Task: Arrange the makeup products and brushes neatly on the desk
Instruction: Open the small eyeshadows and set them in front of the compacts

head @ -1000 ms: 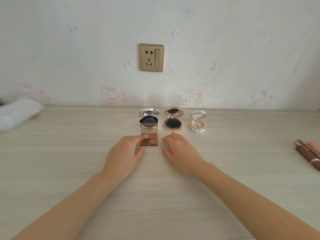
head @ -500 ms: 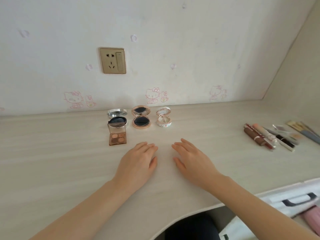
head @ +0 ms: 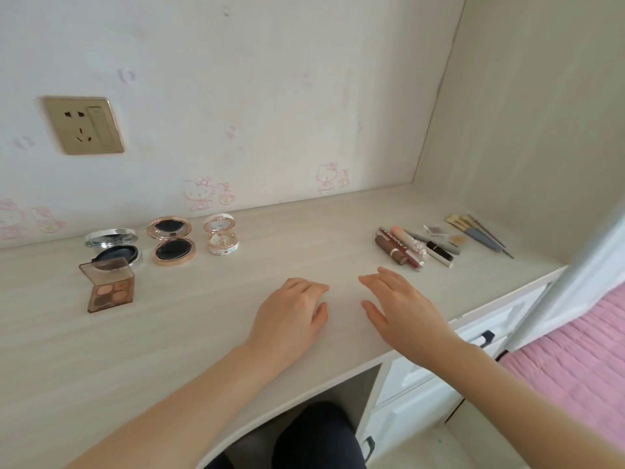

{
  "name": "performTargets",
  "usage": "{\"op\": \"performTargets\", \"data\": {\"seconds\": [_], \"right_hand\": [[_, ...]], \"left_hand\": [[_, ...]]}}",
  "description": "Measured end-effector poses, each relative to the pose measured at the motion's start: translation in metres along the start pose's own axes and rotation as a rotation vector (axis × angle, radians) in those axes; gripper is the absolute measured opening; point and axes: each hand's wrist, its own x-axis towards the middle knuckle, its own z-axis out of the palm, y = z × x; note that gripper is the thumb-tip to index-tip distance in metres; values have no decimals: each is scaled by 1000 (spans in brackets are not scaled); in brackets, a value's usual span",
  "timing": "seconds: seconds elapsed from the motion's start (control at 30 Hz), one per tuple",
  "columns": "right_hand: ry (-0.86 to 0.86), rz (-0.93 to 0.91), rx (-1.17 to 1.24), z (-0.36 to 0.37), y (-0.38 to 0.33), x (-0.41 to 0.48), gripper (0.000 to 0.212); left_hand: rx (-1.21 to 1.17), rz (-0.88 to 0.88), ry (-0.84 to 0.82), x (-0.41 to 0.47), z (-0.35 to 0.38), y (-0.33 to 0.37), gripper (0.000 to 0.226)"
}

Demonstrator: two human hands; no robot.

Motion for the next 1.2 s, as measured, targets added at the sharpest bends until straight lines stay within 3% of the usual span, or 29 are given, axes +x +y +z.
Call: {"op": "performTargets", "data": {"seconds": [0.53, 0.8, 0.97, 1.2], "right_hand": [[24, 265, -30, -20, 161, 43, 31], [-23, 328, -24, -9, 225, 89, 34], [-121, 389, -3, 1, 249, 113, 47], [-241, 380, -134, 16, 265, 133, 50]], "left_hand": [[-72, 137, -25, 150, 75, 80, 24], [-153, 52, -114, 226, 117, 86, 31], [-169, 5, -186, 260, 136, 90, 35], [-101, -107, -358, 290, 158, 93, 52]]}}
